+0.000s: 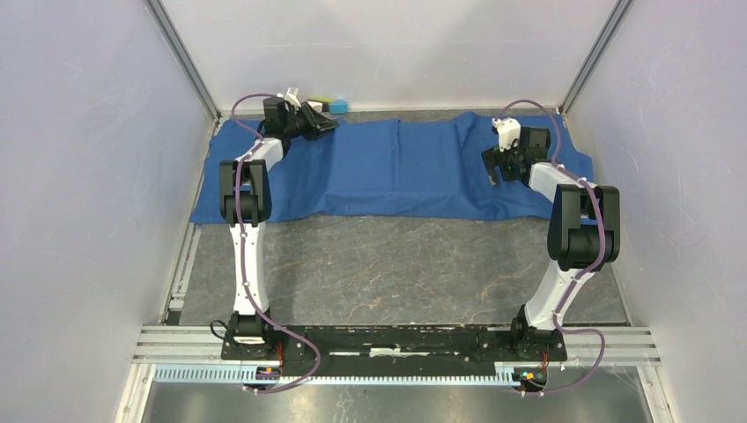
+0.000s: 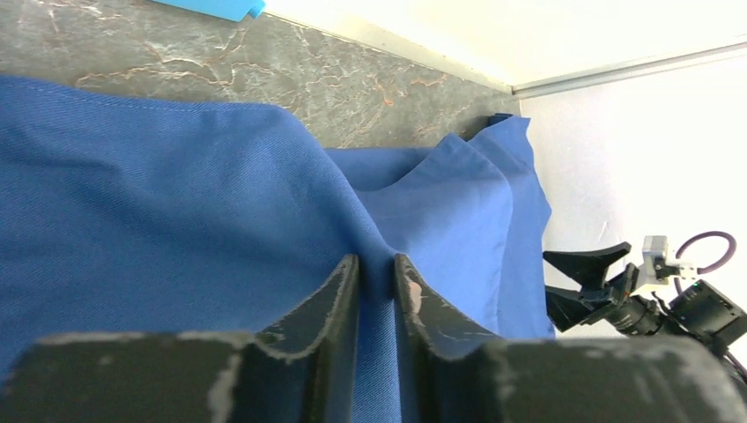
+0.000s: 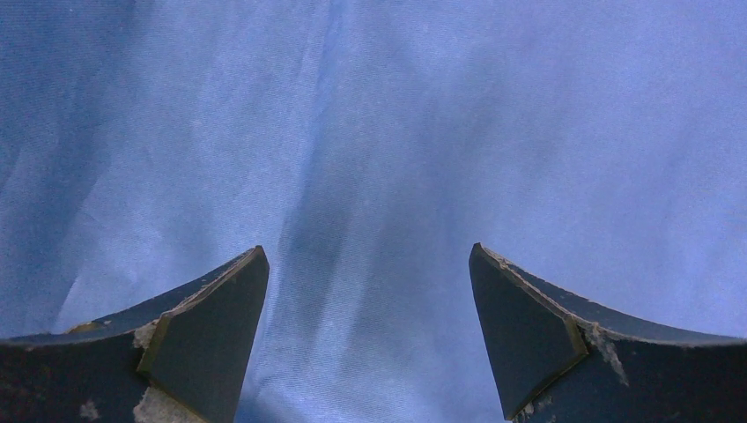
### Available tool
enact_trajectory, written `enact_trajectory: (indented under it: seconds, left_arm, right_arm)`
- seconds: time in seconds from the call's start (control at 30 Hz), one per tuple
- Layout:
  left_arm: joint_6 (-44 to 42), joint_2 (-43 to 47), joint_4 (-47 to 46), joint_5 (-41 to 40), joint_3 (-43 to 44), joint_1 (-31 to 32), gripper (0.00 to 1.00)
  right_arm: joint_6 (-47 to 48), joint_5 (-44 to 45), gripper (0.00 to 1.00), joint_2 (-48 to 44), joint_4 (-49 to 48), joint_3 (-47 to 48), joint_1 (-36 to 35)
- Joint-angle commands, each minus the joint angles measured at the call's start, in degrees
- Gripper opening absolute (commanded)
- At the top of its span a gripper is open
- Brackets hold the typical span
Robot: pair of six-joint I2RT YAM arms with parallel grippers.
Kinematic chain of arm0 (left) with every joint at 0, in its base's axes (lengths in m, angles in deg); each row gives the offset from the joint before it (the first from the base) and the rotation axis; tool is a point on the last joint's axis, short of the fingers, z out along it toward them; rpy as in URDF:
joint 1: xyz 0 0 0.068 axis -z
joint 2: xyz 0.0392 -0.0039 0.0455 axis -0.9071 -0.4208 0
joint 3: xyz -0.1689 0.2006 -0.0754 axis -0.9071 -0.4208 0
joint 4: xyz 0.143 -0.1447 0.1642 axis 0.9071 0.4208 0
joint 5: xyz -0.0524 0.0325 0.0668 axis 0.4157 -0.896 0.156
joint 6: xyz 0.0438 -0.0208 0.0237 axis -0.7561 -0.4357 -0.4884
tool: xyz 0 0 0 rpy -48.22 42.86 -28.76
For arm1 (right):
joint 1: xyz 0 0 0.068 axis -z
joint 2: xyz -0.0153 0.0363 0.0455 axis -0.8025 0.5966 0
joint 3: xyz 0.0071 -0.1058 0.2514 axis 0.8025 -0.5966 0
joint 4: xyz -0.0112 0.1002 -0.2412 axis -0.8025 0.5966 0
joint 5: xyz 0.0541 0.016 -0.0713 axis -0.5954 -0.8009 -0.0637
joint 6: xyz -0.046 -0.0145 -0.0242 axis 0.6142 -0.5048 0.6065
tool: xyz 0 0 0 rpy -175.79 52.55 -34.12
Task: Open and lay out the surgical kit
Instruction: Open the surgical kit at the center of the board.
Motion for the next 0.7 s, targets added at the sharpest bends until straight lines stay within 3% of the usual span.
enact_trajectory:
  seconds: [0.0,0.13,0.67]
  left_arm:
    - [2.6,0.4,-1.5,2.1,-1.3,0.3,0.21]
    - [2.8,1.5,-3.1,2.9,-2.0,0.3,0.02]
    - [-5.7,12.4,-7.0,11.2,-8.7,0.4,0.02]
  right_arm:
    - [0.1,0.3,0.92,-0.8,-0.5,-0.4,-0.3]
    - [0.2,0.3,0.92,-1.1,-0.5,-0.5,-0.3]
    - [0.1,-0.5,0.92,-3.5,0.3,1.8,-0.3]
